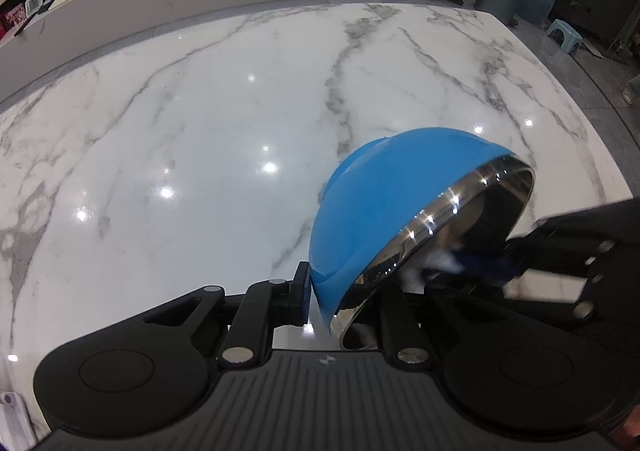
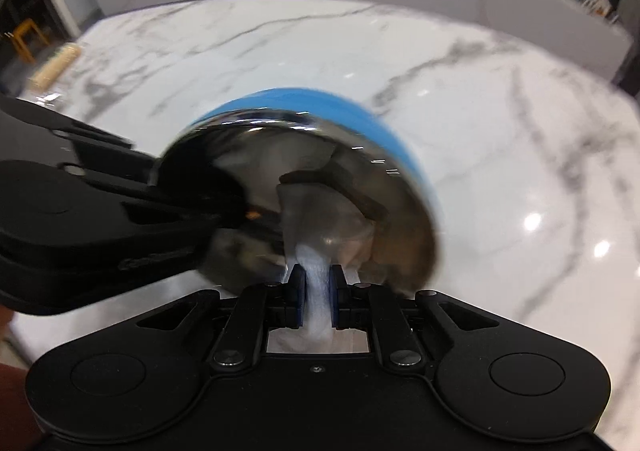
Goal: Clean bowl
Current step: 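Rotate the bowl with the left gripper while the right gripper keeps wiping inside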
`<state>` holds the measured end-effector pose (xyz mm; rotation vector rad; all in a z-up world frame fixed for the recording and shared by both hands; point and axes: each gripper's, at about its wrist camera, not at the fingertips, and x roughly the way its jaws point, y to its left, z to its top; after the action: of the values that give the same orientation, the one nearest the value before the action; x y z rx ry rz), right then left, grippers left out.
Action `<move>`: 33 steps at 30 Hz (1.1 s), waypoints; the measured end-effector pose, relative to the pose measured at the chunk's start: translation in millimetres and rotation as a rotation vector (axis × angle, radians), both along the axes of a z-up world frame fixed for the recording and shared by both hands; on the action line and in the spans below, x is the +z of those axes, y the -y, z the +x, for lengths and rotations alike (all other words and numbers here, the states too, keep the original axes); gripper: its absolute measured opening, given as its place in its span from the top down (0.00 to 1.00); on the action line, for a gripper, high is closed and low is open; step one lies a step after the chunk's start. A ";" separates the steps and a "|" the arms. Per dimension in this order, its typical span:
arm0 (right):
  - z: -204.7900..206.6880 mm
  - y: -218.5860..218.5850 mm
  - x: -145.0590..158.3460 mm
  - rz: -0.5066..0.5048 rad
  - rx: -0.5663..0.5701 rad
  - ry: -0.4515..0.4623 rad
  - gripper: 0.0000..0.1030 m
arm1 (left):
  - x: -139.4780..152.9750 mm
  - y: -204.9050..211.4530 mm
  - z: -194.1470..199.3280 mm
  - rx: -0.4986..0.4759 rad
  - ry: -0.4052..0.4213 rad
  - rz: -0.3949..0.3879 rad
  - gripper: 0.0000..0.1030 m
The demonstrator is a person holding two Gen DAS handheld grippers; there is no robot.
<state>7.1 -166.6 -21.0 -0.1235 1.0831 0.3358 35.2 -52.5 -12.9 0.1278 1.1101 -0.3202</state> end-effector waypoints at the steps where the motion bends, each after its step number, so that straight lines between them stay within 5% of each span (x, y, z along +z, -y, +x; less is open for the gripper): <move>1: -0.4 1.2 2.2 -0.010 -0.008 0.014 0.90 | -0.1 -0.3 0.2 0.001 0.000 -0.001 0.88; 19: 2.7 7.3 -2.0 -0.003 -0.032 0.006 0.90 | -6.8 0.7 2.4 0.009 -0.037 -0.060 0.87; 26: 0.8 3.1 -2.8 0.124 0.022 -0.060 0.90 | 1.9 3.3 -0.7 -0.006 0.009 -0.024 0.90; 33: 0.1 -2.5 -6.2 0.115 0.035 -0.079 0.91 | 4.4 5.8 -3.7 -0.024 0.027 0.013 0.90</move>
<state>7.2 -164.1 -27.2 -0.0273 1.1384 0.4367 31.5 -58.2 -8.5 0.1570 1.0844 -0.3320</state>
